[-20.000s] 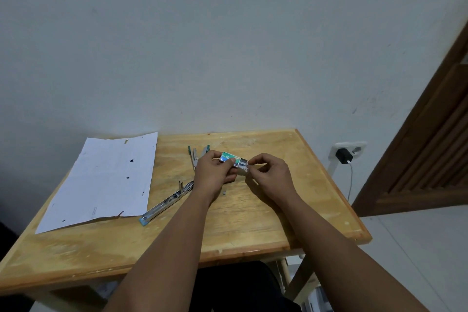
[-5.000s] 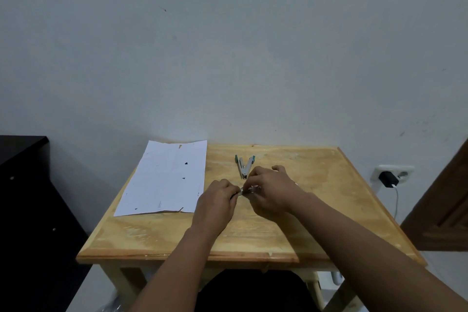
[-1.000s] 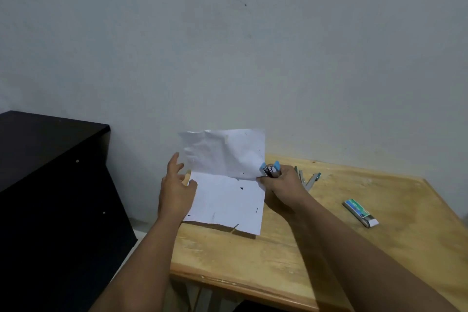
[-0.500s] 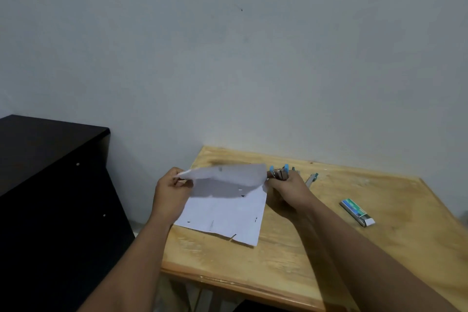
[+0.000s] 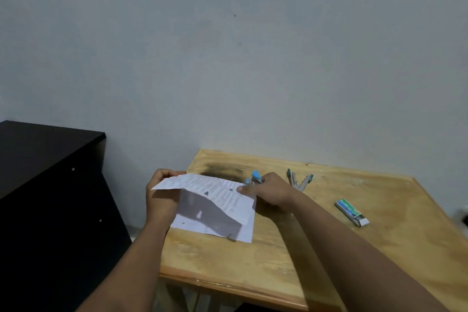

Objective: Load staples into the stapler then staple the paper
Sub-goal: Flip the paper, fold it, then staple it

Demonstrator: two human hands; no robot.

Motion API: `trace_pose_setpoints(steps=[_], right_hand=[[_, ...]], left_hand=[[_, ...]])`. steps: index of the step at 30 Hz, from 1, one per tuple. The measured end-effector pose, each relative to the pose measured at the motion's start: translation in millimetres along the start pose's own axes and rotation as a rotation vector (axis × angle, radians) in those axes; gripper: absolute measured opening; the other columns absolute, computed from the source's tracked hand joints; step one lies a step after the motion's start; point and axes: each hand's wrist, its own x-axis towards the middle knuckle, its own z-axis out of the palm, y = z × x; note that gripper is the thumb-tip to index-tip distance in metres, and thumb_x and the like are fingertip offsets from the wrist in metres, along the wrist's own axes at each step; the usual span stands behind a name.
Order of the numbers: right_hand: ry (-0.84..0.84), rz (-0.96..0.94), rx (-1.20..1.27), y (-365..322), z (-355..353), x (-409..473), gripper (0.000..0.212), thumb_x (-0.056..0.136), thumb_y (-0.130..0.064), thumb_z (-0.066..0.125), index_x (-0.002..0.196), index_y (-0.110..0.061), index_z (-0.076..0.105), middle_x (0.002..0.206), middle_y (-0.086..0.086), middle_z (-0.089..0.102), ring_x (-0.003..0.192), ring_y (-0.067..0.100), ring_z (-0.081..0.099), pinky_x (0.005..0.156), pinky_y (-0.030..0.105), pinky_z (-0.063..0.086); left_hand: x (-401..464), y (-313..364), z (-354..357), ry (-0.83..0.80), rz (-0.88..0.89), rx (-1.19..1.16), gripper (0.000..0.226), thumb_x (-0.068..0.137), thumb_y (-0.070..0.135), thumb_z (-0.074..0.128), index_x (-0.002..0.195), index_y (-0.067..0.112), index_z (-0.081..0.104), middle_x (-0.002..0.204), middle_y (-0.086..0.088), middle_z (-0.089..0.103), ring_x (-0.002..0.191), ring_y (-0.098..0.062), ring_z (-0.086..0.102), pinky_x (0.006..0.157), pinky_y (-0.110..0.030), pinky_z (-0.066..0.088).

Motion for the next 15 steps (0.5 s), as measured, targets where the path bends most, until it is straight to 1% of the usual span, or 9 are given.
trace_pose_setpoints(steps=[2,4,6,7,8,10,11,13,15], right_hand=[[-0.032,0.004,0.05,1.3,-4.9,0.9,0.036,0.081,-0.041,0.086,0.083,-0.009,0.068,0.071,0.005,0.059,0.059,0.017,0.048,0.056,0.029,0.035],[-0.038,-0.009,0.16,1.5,-10.5,-1.0,0.032,0.083,-0.038,0.085,0.089,-0.01,0.07,0.073,0.005,0.059,0.062,0.019,0.047,0.058,0.032,0.034],[-0.033,-0.033,0.333,-0.3,-18.4,-4.2,0.025,0.088,-0.032,0.082,0.092,-0.011,0.069,0.068,-0.001,0.056,0.055,0.014,0.04,0.052,0.03,0.03],[-0.035,-0.048,0.401,-1.3,-23.5,-6.0,0.02,0.092,-0.027,0.079,0.093,-0.011,0.068,0.064,-0.005,0.055,0.053,0.012,0.037,0.049,0.027,0.028],[-0.027,-0.057,0.434,-4.0,-28.3,-9.5,0.017,0.094,-0.024,0.076,0.093,-0.01,0.068,0.062,-0.008,0.056,0.053,0.011,0.037,0.048,0.026,0.027],[0.018,-0.096,0.414,-5.8,-36.8,-15.2,0.019,0.094,-0.028,0.076,0.096,-0.01,0.071,0.071,-0.004,0.065,0.06,0.013,0.048,0.053,0.027,0.031],[0.049,-0.123,0.385,-6.0,-40.7,-17.2,0.022,0.094,-0.031,0.076,0.099,-0.01,0.073,0.081,0.001,0.072,0.068,0.016,0.058,0.057,0.028,0.034],[0.066,-0.158,0.348,-7.4,-46.9,-22.5,0.028,0.094,-0.034,0.074,0.105,-0.009,0.075,0.1,0.004,0.08,0.089,0.018,0.071,0.063,0.031,0.034],[0.041,-0.172,0.379,-10.2,-49.8,-27.2,0.031,0.096,-0.032,0.072,0.111,-0.005,0.074,0.106,0.006,0.08,0.093,0.014,0.072,0.062,0.03,0.031]], left_hand=[[0.0,13.8,4.0,0.048,-0.088,-0.173,0.014,0.083,0.004,0.054,0.076,0.012,0.063,0.103,-0.017,0.078,0.097,-0.039,0.072,0.08,-0.039,0.056],[-0.4,27.3,6.2,0.046,-0.119,-0.246,0.014,0.086,0.005,0.054,0.081,0.01,0.066,0.108,-0.016,0.078,0.091,-0.031,0.074,0.076,-0.034,0.057],[4.6,36.4,5.7,0.042,-0.06,-0.182,0.02,0.093,0.003,0.055,0.097,0.016,0.069,0.113,-0.009,0.077,0.098,-0.028,0.073,0.084,-0.039,0.057],[9.8,39.3,3.6,0.036,-0.028,-0.176,0.023,0.096,0.003,0.058,0.109,0.019,0.068,0.118,-0.009,0.075,0.102,-0.027,0.072,0.089,-0.042,0.057],[16.0,43.0,0.5,0.015,-0.028,-0.202,0.026,0.098,0.007,0.061,0.12,0.019,0.064,0.122,-0.01,0.072,0.103,-0.025,0.071,0.089,-0.041,0.057],[25.7,55.3,-7.4,-0.046,-0.111,-0.269,0.033,0.1,0.026,0.064,0.133,0.022,0.06,0.128,-0.006,0.068,0.111,-0.022,0.07,0.091,-0.041,0.057],[29.9,60.9,-12.7,-0.083,-0.15,-0.284,0.038,0.1,0.038,0.063,0.135,0.023,0.06,0.132,-0.005,0.067,0.117,-0.023,0.067,0.098,-0.044,0.054],[31.1,70.6,-18.7,-0.207,-0.167,-0.154,0.055,0.091,0.063,0.063,0.133,0.026,0.061,0.134,-0.003,0.067,0.124,-0.023,0.064,0.108,-0.049,0.048],[23.5,77.1,-16.9,-0.354,-0.16,0.056,0.064,0.081,0.071,0.07,0.13,0.031,0.062,0.131,0.001,0.069,0.122,-0.022,0.064,0.107,-0.05,0.049]])
